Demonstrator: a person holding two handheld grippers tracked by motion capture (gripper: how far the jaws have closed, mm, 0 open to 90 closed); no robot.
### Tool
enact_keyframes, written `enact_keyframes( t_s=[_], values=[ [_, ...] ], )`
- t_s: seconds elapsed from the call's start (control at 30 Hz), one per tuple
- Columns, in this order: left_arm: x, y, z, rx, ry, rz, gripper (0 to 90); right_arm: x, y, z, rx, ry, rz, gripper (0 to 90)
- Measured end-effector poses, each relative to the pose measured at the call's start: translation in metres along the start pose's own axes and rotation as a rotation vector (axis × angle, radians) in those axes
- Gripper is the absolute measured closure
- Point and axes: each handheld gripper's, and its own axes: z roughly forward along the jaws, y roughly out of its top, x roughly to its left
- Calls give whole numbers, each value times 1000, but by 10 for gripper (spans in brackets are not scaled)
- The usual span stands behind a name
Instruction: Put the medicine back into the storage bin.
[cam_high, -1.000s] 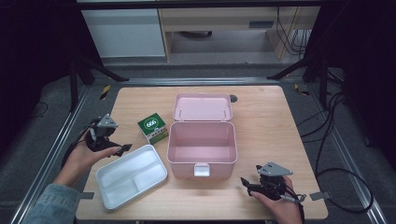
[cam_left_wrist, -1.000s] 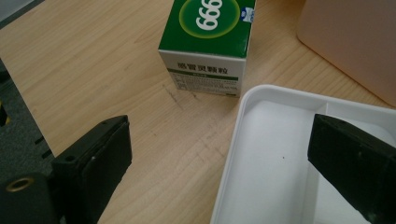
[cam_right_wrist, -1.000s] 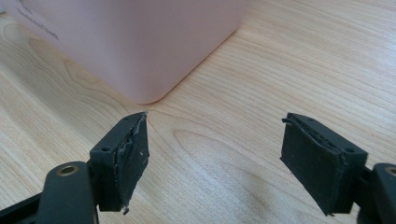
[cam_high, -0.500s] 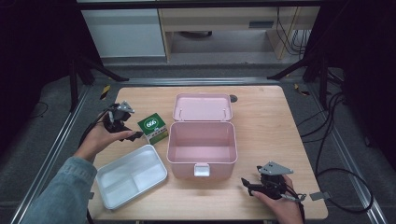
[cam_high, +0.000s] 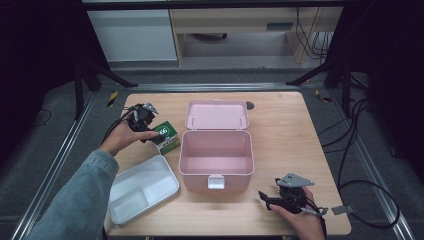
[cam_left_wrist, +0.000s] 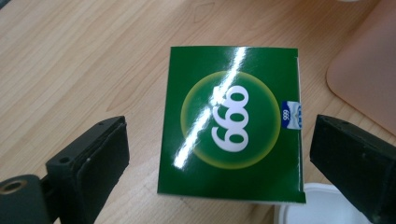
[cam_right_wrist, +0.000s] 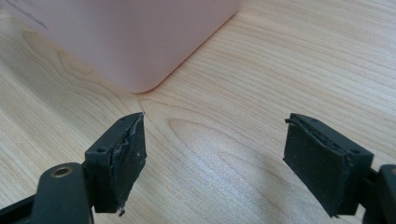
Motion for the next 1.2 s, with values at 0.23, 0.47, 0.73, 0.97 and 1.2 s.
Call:
enact_keyframes(
  t_s=[0.23, 0.47, 0.73, 0.97, 1.2],
  values=[
    [-2, 2, 11, 53, -12, 25, 40, 0, 0, -1, -1, 1, -1, 210],
    [1, -1, 22, 87, -12, 12, 40, 0, 0, -1, -1, 3, -4, 210],
    [-1, 0, 32, 100, -25, 29, 66, -1, 0, -2, -5, 1, -1, 211],
    [-3, -2, 36, 102, -28, 24, 110, -1, 0, -3, -6, -2, 1, 213],
    [-2, -5, 35, 93, -31, 17, 151, -2, 0, -3, -7, -1, 0, 215]
  ],
)
